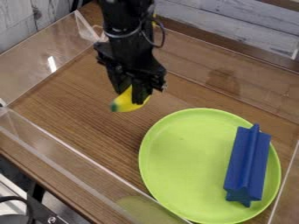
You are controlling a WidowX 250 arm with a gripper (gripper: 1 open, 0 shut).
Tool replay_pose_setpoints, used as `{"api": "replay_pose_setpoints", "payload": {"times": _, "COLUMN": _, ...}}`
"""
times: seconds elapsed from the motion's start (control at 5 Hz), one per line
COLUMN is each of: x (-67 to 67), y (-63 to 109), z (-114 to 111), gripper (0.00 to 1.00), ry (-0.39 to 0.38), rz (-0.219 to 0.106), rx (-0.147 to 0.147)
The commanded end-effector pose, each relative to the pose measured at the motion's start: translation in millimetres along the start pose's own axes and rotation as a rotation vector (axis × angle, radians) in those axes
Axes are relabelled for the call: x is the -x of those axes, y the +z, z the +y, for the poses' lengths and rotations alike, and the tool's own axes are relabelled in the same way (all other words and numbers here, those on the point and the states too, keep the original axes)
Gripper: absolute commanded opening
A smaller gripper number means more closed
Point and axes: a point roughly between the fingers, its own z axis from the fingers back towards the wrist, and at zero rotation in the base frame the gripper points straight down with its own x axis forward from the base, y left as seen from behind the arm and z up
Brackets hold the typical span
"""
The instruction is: Remove the banana from inside the green plate and put it on the table
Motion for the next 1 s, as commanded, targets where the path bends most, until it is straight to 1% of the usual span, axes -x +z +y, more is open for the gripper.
{"api": "replay_pose_setpoints", "payload": {"times": 0.0, "x": -8.8, "y": -0.5, "z": 8.0, "gripper": 0.0, "ry": 0.024, "rz": -0.03, "rx": -0.016}}
{"api": "replay_pose_setpoints", "payload": {"times": 0.6, "x": -15.7, "y": -14.6, "z": 10.6, "gripper": 0.0, "ry": 0.022, "rz": -0.011, "rx": -0.014}}
{"api": "replay_pose_setpoints", "payload": {"times": 0.8, "x": -16.6, "y": -17.5, "z": 11.7, "gripper": 1.0, "ry": 0.018, "rz": -0.006, "rx": -0.014}}
